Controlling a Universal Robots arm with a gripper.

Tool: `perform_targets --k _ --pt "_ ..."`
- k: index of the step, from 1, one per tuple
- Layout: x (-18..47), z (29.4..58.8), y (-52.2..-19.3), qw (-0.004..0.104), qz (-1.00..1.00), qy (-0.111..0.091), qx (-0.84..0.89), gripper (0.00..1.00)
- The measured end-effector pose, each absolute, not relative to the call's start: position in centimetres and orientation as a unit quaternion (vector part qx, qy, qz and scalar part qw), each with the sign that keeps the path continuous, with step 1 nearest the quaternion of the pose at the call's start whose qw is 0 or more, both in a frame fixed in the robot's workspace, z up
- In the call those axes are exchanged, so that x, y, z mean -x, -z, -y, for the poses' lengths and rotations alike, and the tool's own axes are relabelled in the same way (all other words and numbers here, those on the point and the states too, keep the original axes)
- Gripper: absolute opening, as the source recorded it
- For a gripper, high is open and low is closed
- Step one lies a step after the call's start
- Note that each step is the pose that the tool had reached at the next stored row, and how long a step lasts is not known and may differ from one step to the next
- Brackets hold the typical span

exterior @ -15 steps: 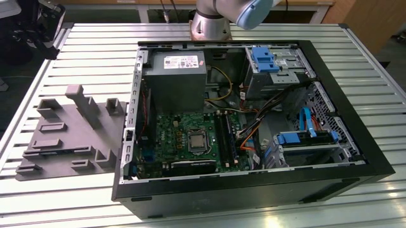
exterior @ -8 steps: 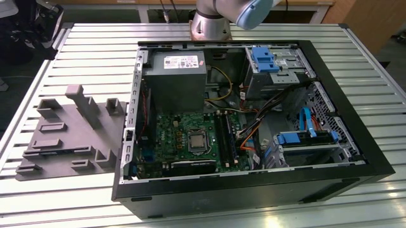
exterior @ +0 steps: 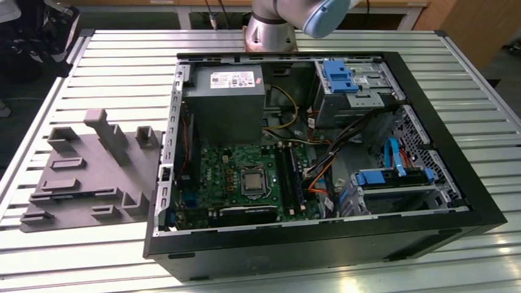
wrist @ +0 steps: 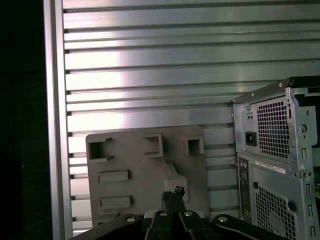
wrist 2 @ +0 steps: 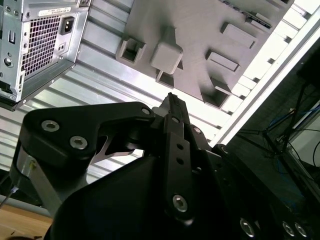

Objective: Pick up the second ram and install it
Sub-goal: 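Reach for the second ram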

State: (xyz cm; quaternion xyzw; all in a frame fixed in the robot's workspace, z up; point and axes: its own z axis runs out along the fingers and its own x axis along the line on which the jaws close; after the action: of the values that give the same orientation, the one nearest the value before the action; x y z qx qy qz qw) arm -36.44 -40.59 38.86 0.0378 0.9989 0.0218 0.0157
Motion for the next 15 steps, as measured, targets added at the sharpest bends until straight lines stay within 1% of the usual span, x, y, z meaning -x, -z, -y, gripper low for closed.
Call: perform_targets --k 15 --pt "37.08 40.62 -38.80 0.016 -0.999 -0.022 -0.038 0.11"
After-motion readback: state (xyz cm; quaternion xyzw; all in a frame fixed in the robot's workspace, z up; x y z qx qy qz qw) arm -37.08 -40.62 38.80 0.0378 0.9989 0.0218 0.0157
